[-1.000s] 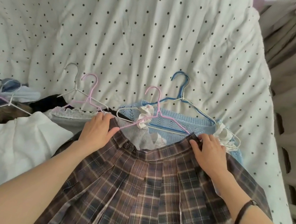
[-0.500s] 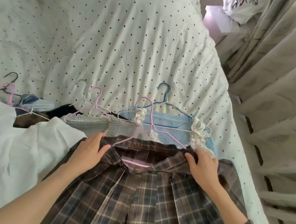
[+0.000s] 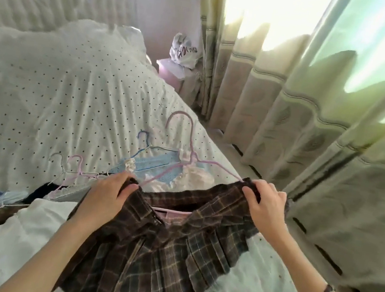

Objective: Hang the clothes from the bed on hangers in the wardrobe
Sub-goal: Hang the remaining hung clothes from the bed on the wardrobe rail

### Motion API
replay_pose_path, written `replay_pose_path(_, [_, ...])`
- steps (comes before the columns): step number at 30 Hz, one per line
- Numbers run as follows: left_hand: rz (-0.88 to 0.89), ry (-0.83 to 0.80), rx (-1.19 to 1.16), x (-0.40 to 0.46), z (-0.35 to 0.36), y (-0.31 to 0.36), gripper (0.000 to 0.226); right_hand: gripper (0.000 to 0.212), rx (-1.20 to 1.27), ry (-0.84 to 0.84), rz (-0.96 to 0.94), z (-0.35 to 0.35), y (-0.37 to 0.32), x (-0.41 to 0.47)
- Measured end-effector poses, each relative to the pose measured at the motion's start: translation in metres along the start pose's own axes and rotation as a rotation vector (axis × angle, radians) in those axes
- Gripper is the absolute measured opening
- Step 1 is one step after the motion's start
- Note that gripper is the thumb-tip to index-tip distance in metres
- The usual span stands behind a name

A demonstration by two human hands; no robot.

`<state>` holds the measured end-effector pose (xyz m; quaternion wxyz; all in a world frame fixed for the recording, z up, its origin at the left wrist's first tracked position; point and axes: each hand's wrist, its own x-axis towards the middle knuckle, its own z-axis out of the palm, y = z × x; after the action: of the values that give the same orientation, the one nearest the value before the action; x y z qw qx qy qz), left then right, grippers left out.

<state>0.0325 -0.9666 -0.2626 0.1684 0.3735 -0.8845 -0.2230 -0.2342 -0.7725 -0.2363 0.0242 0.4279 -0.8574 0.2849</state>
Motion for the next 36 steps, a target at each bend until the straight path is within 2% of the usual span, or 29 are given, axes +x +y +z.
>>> replay_pose_path(6, [0.249, 0.073, 0.076, -0.011, 0.003, 0.109, 0.04, 0.018, -0.128, 0.27, 0.032, -0.117, 0.03, -0.053])
replay_pose_path(9, [0.335, 0.047, -0.036, -0.026, 0.021, 0.166, 0.047, 0.028, -0.248, 0.354, 0.075, -0.175, 0.053, -0.094])
replay_pose_path(13, [0.514, 0.041, -0.106, -0.043, 0.053, 0.244, 0.049, 0.03, -0.333, 0.426, 0.21, -0.241, 0.089, -0.174])
replay_pose_path(18, [0.674, -0.059, -0.211, -0.099, 0.098, 0.345, 0.039, 0.026, -0.438, 0.483, 0.45, -0.301, 0.133, -0.293])
replay_pose_path(22, [0.758, -0.153, -0.282, -0.146, 0.132, 0.412, 0.038, 0.041, -0.557, 0.497, 0.607, -0.347, 0.152, -0.38])
replay_pose_path(27, [1.001, -0.179, -0.396, -0.212, 0.155, 0.512, 0.031, 0.051, -0.649, 0.564, 0.848, -0.4, 0.152, -0.491])
replay_pose_path(30, [1.123, -0.271, -0.416, -0.253, 0.173, 0.563, 0.029, 0.055, -0.648, 0.585, 1.015, -0.417, 0.139, -0.555])
replay_pose_path(34, [1.283, -0.441, -0.463, -0.309, 0.201, 0.606, 0.03, 0.036, -0.66, 0.633, 1.2, -0.425, 0.114, -0.619])
replay_pose_path(36, [1.316, -0.534, -0.476, -0.332, 0.214, 0.623, 0.031, 0.038, -0.677, 0.614, 1.311, -0.425, 0.097, -0.641])
